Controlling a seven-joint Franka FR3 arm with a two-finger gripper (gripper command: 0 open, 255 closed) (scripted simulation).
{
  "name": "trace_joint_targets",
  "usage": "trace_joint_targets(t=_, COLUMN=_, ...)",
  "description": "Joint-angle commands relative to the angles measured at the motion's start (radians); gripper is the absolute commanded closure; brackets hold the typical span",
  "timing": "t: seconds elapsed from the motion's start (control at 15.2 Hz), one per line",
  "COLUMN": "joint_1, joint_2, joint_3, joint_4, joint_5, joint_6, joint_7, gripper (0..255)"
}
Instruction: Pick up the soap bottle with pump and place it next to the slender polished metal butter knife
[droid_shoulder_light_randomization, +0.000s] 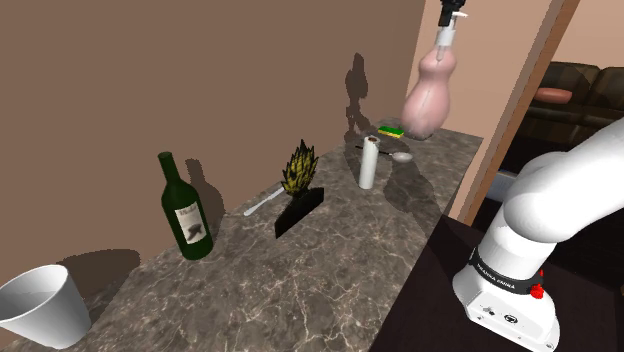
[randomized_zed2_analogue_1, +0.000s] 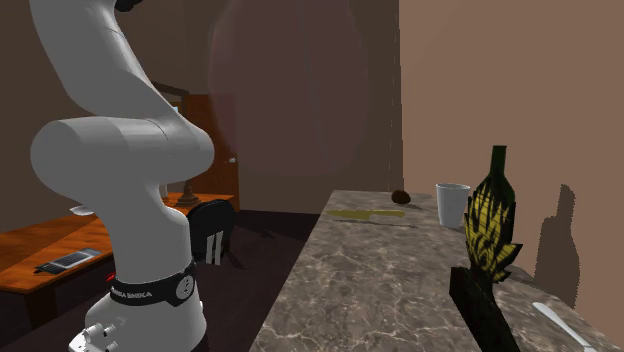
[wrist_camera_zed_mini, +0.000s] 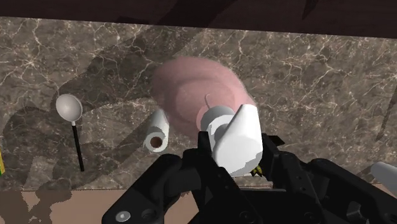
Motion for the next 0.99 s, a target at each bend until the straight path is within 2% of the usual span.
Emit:
trace_joint_targets(t=0.0, joint_1=0.008, joint_2=0.010, joint_3=0.032, joint_4=-0.027, joint_5=0.021, joint_6=0.038, joint_7=0.045, gripper=255)
trace_joint_targets(t=0.46, joint_1=0.039, joint_2=0.029, joint_3=0.145, joint_4=-0.138, joint_5=0.081, joint_6=0.172, joint_7=0.191, gripper=255)
trace_joint_targets(t=0.92, joint_1=0.076, joint_2=0.102, joint_3=0.251, joint_4=-0.189, joint_5=0.127, joint_6=0.304, joint_7=0.323, gripper=255)
